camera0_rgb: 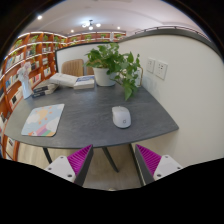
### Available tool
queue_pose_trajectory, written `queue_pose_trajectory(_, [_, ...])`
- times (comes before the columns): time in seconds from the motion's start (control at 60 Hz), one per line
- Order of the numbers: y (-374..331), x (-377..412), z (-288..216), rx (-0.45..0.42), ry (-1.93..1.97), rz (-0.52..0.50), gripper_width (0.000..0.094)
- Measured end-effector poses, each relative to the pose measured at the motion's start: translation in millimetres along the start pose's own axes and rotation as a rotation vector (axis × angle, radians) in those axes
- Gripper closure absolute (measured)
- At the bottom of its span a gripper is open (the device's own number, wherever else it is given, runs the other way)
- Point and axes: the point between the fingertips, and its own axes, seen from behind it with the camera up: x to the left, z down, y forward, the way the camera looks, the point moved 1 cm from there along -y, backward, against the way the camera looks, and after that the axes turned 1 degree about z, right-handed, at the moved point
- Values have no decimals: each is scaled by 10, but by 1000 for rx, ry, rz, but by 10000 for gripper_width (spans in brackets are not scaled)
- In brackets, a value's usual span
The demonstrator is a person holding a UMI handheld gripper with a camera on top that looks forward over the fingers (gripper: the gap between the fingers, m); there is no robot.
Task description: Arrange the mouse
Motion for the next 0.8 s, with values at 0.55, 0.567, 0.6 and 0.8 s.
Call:
queue_pose_trajectory(0.55, [1604, -265, -751, 20, 19, -49, 382])
queue_pose_trajectory(0.567, [1617, -264, -777, 9, 16, -45, 384])
queue_pose_trajectory(0.6, [1636, -257, -779, 7, 0, -40, 390])
queue_pose_trajectory(0.8, [1638, -225, -748, 55, -14, -34, 549])
